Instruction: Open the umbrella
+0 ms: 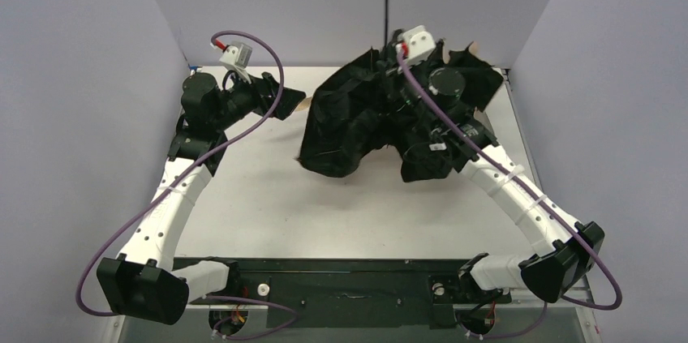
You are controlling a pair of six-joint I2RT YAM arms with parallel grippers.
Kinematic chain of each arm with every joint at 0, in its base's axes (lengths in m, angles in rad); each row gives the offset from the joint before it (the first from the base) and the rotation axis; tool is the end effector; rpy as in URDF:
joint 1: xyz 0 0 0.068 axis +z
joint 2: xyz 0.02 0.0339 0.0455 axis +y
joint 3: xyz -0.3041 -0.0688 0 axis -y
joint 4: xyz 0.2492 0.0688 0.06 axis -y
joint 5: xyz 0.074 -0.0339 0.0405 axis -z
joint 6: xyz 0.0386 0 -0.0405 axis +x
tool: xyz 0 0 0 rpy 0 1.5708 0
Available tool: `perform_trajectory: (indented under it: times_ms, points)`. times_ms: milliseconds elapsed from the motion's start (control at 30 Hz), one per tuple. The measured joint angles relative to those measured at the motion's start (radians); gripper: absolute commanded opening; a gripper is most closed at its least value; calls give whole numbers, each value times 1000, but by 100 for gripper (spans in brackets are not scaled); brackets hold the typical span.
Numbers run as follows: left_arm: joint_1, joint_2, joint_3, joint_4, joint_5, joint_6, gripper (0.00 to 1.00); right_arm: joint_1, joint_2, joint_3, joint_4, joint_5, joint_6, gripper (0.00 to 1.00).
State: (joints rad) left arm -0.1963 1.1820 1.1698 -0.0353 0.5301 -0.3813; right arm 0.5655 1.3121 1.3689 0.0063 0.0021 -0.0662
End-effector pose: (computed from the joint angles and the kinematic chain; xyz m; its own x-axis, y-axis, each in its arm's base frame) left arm 0.2530 -0.0702 0.4468 -0.2902 -0.2696 -0.9182 0.5986 0.6974 -0.3940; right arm 0.2533 0.1607 0.4886 0.0885 -0.0222 -0.9958 -0.5294 0.8458 -0.0659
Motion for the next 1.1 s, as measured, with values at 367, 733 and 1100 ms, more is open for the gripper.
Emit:
perform_trajectory:
  times_ms: [367,733,1100]
  points:
    - [1,38,54,-89,33,28,97,-93,19,47,-6,-30,60,0]
    - [2,40,71,-111,48,27,97,-20,5,49,-32,-61,108,0]
    - [2,33,71,-119,55,47,97,22,-17,47,-38,-42,151,0]
